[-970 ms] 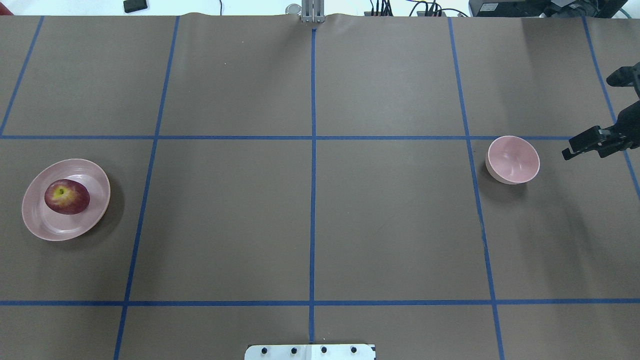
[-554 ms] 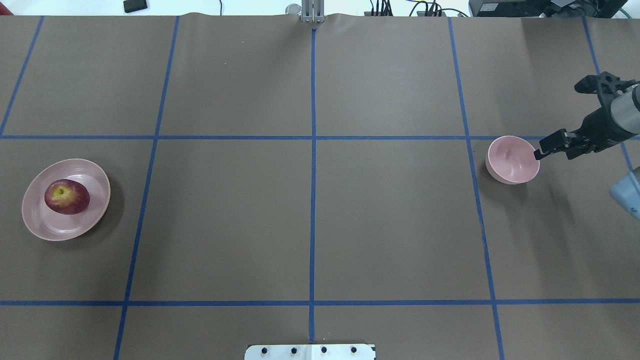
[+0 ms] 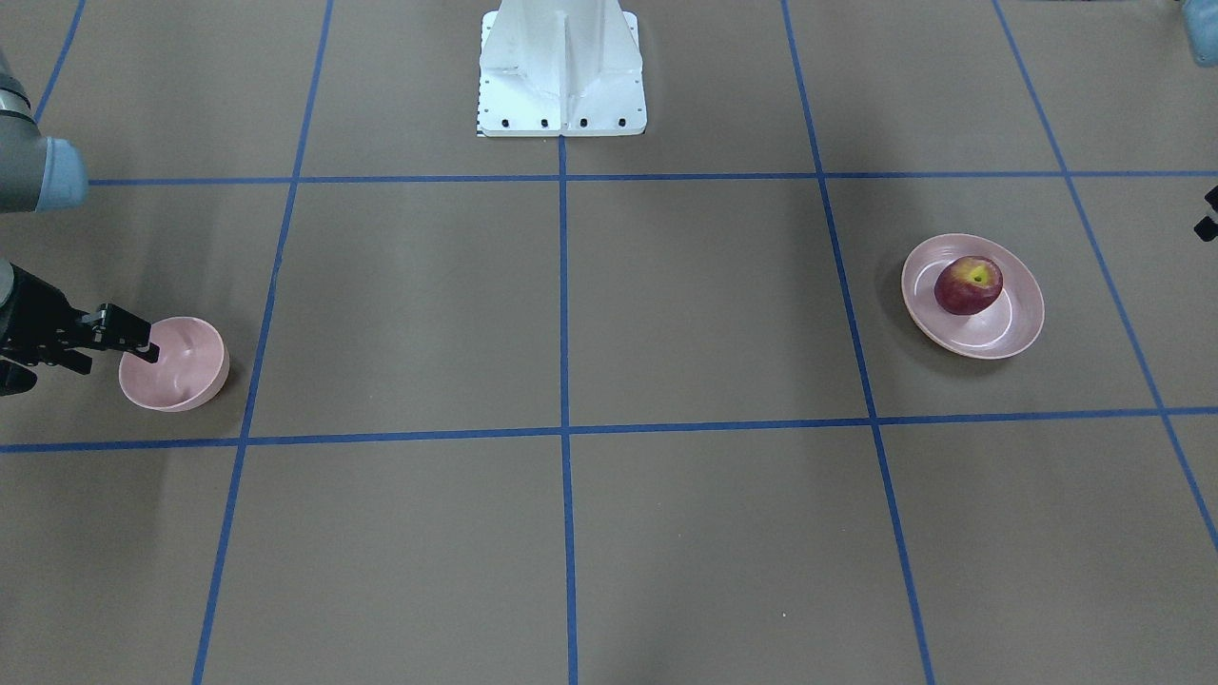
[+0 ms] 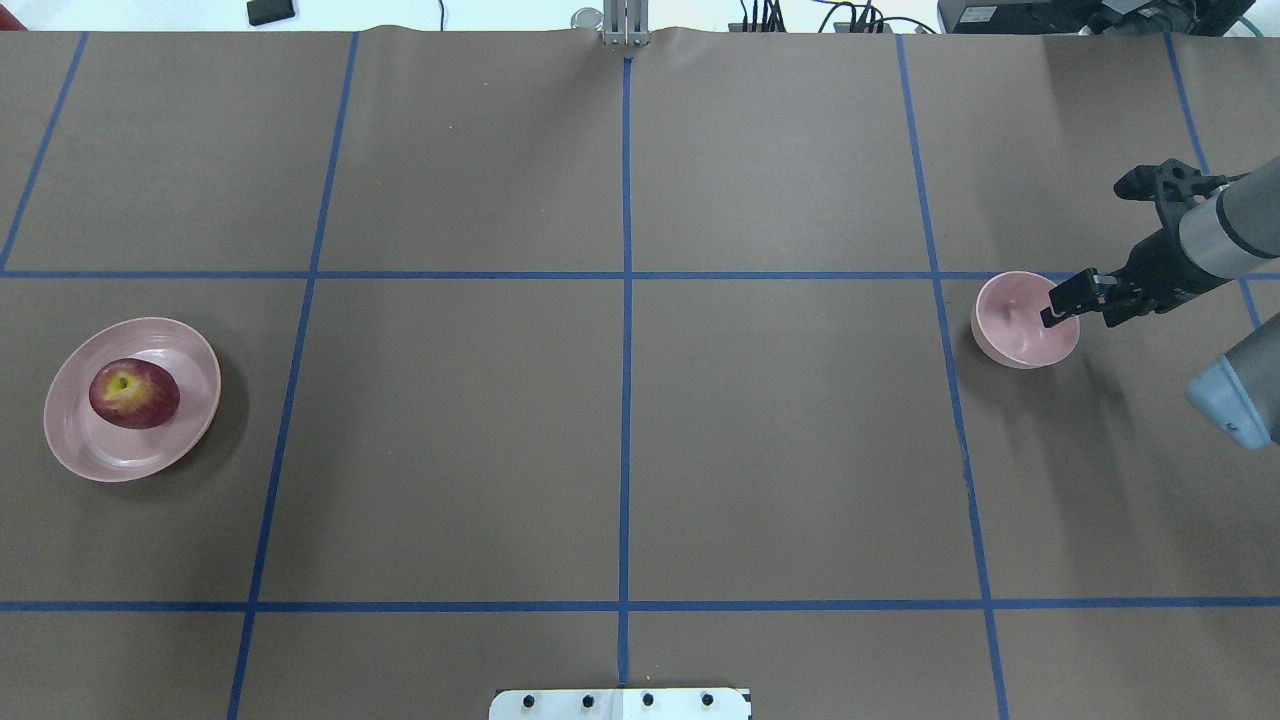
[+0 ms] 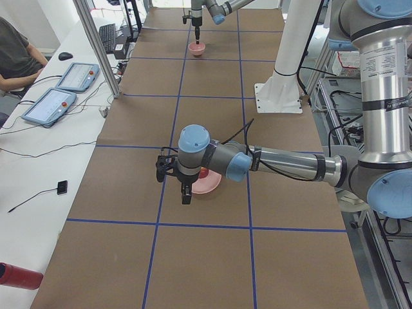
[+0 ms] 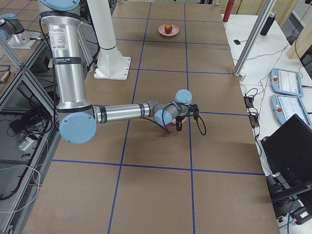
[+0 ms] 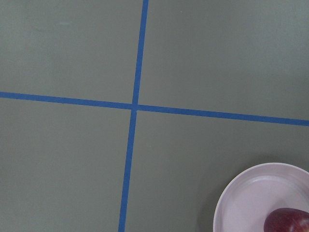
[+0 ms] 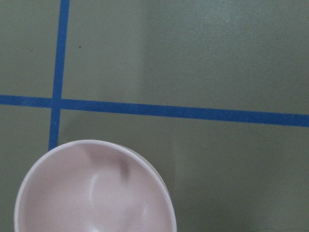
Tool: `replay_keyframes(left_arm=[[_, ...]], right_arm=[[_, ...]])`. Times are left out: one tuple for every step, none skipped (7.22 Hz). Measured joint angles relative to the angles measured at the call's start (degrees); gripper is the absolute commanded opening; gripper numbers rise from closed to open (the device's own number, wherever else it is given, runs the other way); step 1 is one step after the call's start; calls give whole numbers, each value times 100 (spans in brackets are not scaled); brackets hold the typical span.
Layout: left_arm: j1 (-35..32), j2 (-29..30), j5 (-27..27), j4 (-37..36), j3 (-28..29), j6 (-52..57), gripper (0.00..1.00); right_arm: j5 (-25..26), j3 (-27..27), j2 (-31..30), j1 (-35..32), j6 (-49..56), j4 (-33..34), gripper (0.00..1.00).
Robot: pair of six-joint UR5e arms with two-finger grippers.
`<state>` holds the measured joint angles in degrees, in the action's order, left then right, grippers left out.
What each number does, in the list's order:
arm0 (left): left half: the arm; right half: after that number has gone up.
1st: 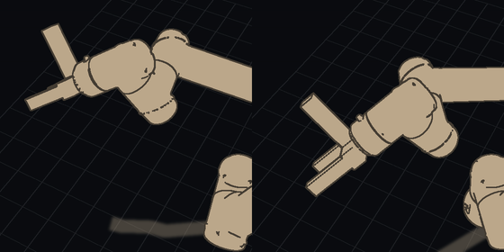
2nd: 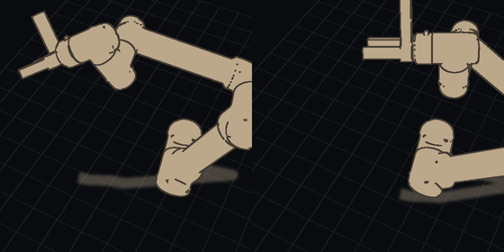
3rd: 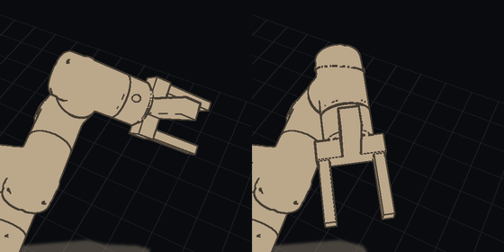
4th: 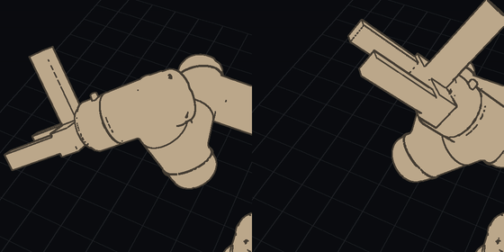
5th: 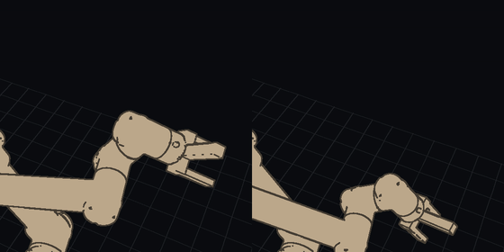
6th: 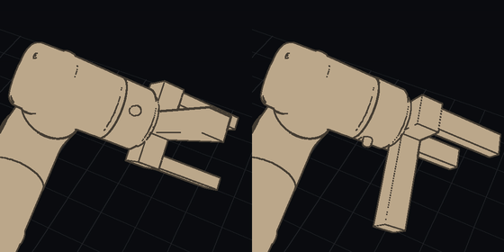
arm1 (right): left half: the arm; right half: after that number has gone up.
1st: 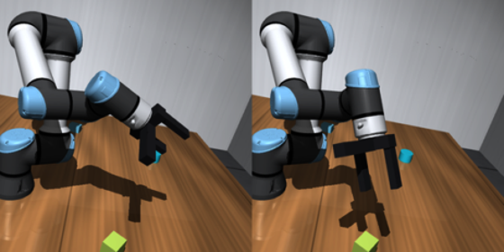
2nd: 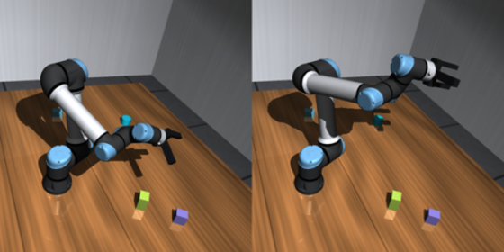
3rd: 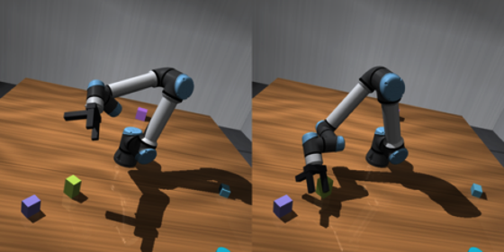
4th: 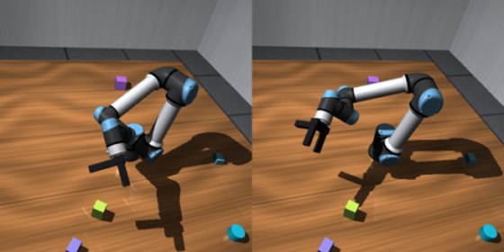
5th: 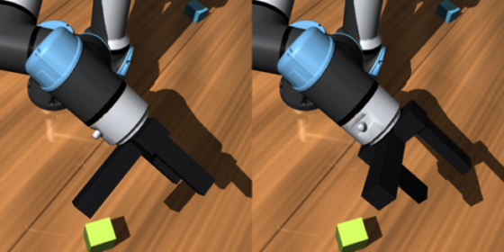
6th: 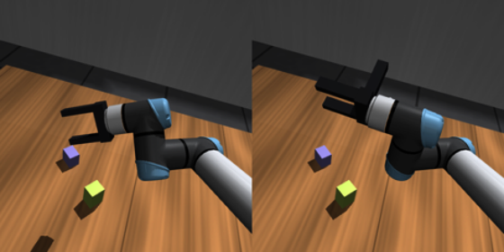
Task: Move apple from plate to bowl
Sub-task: 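Grasp the rim of the small pink bowl with the right gripper, then slide the pink bowl with the right gripper toward the table center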
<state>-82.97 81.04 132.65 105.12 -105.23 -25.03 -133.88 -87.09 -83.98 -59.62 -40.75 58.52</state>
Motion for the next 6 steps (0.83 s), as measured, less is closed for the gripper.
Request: replay_keyframes(left_arm=[[0,0,0,0,1,4,98],[0,-1,4,0,2,4,98],[0,-1,5,0,1,1,98],[0,-1,4,0,-2,1,98],[0,-1,3,0,-8,2,98],[-2,-1,5,0,-17,0,98]], right_arm=[[10,23,28,37,-2,0,22],[11,36,42,53,-1,1,0],[8,38,45,60,3,0,0],[0,38,47,62,3,-4,0],[-17,14,48,62,0,-6,0],[-57,-71,48,60,-10,5,0]])
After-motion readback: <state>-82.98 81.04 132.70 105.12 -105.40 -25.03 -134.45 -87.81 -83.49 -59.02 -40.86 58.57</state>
